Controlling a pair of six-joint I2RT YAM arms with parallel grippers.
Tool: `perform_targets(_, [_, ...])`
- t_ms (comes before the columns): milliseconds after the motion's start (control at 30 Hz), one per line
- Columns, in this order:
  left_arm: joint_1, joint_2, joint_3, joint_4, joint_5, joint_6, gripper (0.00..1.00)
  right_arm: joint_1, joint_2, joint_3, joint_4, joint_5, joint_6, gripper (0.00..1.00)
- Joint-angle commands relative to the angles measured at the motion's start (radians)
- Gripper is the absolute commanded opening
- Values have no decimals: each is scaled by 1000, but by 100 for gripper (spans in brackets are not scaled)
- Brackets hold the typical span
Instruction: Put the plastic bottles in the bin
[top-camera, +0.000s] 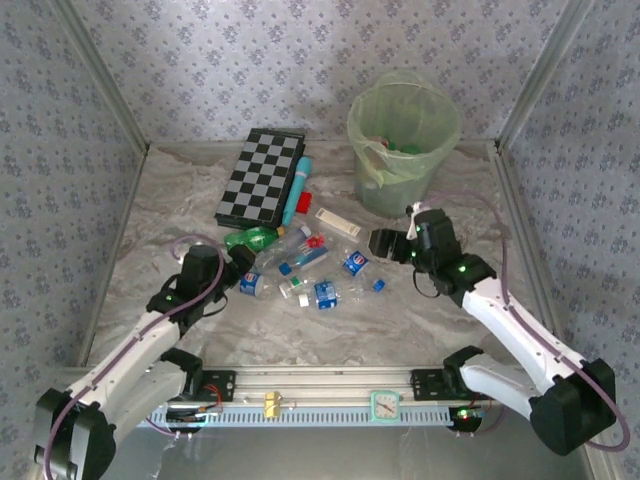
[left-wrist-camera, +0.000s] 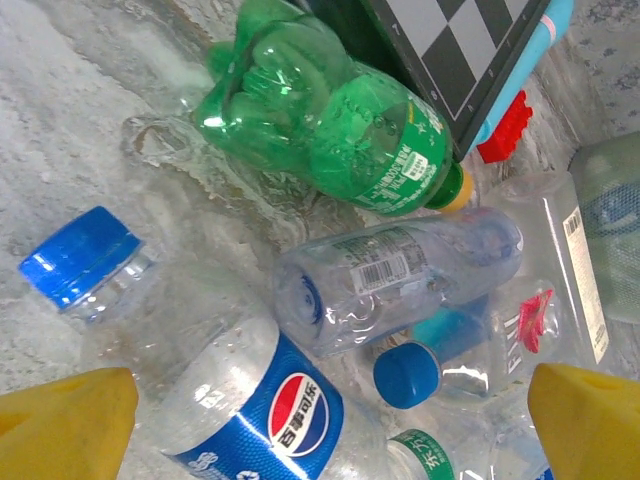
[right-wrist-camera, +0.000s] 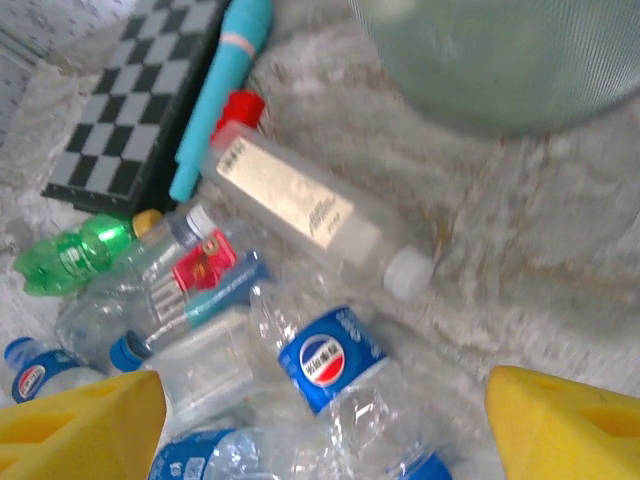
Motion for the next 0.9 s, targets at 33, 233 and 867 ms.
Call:
perform_targets(33, [6, 23, 40, 34, 29, 21, 100, 59, 50, -60, 102, -3, 115, 85])
perform_targets(233, [7, 14, 47, 5, 19, 21, 100, 237, 175, -25, -9, 122, 297, 87])
perform_targets(867, [16, -39, -3, 1, -2, 11, 100, 462, 354, -23, 74, 234, 926, 93])
